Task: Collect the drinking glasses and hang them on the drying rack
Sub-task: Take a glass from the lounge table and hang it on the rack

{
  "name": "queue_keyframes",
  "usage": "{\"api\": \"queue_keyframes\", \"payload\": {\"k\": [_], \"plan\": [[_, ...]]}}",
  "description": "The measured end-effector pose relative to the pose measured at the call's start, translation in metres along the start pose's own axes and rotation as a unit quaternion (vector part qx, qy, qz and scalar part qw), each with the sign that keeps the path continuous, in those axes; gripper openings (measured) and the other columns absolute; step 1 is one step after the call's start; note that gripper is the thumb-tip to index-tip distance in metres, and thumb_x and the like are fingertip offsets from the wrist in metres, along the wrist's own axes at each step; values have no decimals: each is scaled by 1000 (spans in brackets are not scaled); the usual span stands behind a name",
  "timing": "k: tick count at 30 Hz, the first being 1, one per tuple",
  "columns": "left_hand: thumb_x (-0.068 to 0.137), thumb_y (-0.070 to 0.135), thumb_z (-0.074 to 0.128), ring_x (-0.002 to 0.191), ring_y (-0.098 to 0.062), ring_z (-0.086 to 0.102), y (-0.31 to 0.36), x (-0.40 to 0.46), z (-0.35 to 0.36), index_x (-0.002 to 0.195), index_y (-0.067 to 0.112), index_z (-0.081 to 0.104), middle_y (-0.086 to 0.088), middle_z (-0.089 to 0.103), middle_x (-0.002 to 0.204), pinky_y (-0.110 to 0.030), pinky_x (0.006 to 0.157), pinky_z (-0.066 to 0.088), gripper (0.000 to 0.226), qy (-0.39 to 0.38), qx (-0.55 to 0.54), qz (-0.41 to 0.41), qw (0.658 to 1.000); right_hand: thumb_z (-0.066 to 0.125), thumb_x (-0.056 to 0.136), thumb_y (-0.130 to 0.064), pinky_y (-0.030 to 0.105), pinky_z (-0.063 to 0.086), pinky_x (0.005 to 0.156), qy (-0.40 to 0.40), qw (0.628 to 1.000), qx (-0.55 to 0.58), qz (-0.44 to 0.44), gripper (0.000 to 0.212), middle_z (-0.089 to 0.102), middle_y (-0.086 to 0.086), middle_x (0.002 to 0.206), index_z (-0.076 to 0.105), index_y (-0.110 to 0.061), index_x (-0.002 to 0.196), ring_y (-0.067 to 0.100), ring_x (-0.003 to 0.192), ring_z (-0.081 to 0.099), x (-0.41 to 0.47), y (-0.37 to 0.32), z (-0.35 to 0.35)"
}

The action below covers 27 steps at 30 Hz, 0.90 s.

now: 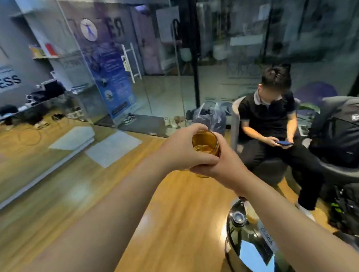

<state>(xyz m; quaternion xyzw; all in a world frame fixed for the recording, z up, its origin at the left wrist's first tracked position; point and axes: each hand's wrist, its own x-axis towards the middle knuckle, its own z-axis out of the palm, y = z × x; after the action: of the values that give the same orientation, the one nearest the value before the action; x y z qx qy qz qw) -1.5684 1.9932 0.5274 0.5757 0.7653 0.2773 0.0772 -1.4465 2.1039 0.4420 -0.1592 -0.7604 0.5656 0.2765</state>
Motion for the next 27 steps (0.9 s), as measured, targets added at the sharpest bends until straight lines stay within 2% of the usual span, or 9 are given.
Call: {"api": "queue_keyframes", "payload": {"k": [4, 7, 10, 13, 15, 17, 19, 23, 27], "plan": [[69, 71, 78, 119, -7, 52, -18, -68, -97, 146, 37, 43, 18, 53, 135, -27, 95, 49, 91, 50, 5, -56, 997, 100, 62, -30, 25, 62, 74, -76, 995, 5, -61, 85, 68, -23, 114, 51, -52, 129, 2, 103, 68, 22, -81, 78], [74, 69, 76, 120, -5, 54, -41, -140, -166, 150, 43, 38, 18, 50, 139, -28, 97, 50, 89, 112, -80, -113, 984, 100, 61, -33, 28, 63, 75, -115, 988, 17, -103, 81, 70, -20, 114, 55, -47, 128, 5, 102, 70, 30, -133, 146], [84, 64, 68, 120, -7, 58, -70, -233, -224, 149, 43, 41, 12, 52, 139, -29, 94, 53, 73, 217, -125, -169, 953, 101, 58, -44, 23, 60, 79, -150, 979, 43, -129, 83, 67, -27, 113, 53, -50, 127, -2, 103, 67, 25, -177, 218], [94, 53, 62, 113, 1, 58, -104, -338, -268, 147, 36, 47, 9, 56, 135, -13, 79, 49, 57, 313, -88, -230, 918, 100, 58, -49, 19, 54, 80, -197, 968, 66, -142, 84, 67, -28, 112, 51, -53, 126, -6, 103, 65, 9, -214, 291], [99, 45, 59, 111, 2, 59, -124, -411, -292, 143, 31, 52, 8, 60, 131, -13, 77, 49, 47, 362, -59, -268, 891, 99, 57, -50, 24, 55, 84, -231, 959, 76, -146, 88, 67, -23, 116, 51, -50, 130, 1, 108, 64, -7, -235, 341], [101, 39, 58, 110, -3, 61, -141, -484, -314, 140, 27, 56, 6, 64, 126, -19, 83, 52, 41, 402, -36, -305, 863, 98, 53, -57, 32, 56, 90, -261, 950, 82, -150, 95, 65, -15, 123, 50, -46, 134, 9, 114, 63, -28, -256, 395], [101, 36, 59, 108, -3, 62, -152, -551, -333, 138, 25, 58, 10, 65, 120, -21, 84, 52, 39, 428, -15, -334, 840, 96, 50, -61, 32, 55, 90, -287, 941, 90, -154, 97, 64, -14, 125, 49, -46, 133, 9, 115, 61, -52, -276, 450], [101, 35, 59, 108, -6, 63, -161, -668, -364, 136, 26, 60, 14, 65, 114, -14, 79, 46, 36, 464, 17, -369, 805, 100, 61, -44, 25, 51, 82, -348, 917, 116, -158, 88, 63, -13, 124, 48, -46, 132, 7, 113, 60, -103, -311, 563], [102, 35, 58, 112, -9, 62, -160, -763, -389, 140, 25, 57, 7, 65, 121, -26, 91, 53, 39, 478, 39, -406, 778, 101, 59, -44, 25, 52, 82, -399, 892, 147, -153, 87, 66, -15, 122, 51, -46, 130, 5, 111, 63, -155, -343, 670]]}}
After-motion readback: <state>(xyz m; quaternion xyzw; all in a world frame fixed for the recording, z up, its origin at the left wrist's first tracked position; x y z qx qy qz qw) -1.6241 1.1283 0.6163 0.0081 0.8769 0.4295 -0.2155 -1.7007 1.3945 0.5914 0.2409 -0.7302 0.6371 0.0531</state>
